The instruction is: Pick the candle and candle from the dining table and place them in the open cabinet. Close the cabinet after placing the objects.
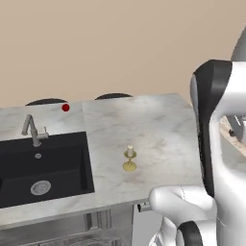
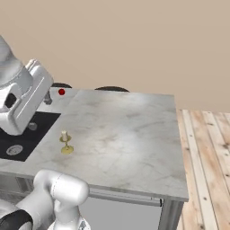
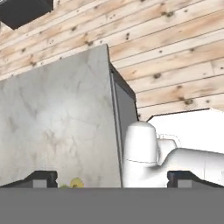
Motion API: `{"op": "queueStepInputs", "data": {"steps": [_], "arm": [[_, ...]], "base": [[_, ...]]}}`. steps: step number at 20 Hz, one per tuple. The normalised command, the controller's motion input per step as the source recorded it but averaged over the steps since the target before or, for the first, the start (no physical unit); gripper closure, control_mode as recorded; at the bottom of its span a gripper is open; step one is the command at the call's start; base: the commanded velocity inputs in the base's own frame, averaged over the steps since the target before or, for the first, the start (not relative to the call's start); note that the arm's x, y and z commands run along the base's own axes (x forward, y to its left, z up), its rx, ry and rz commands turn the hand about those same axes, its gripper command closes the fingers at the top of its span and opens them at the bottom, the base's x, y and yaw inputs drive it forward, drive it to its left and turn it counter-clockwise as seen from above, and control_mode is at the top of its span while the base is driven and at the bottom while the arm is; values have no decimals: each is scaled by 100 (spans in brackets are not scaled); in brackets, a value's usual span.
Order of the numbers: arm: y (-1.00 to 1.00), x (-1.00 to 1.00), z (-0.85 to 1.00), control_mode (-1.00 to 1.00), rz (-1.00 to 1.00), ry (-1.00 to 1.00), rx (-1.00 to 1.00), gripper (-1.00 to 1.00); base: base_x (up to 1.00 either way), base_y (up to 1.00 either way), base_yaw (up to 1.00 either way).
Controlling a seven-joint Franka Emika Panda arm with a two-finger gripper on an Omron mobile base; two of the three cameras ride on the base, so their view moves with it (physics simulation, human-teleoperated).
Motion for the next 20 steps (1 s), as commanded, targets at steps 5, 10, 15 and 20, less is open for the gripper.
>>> {"op": "queueStepInputs", "data": {"steps": [5,10,15,20], "arm": [[-28,-64,0,-100,0,-19,37,-100],[-23,-14,-1,-100,0,-35,41,-100],[-10,1,-12,-100,-2,-21,45,-100],[2,18,-26,-100,-9,-3,41,-100]], "base": [[0,0,0],[0,0,0],[0,0,0],[0,0,0]]}}
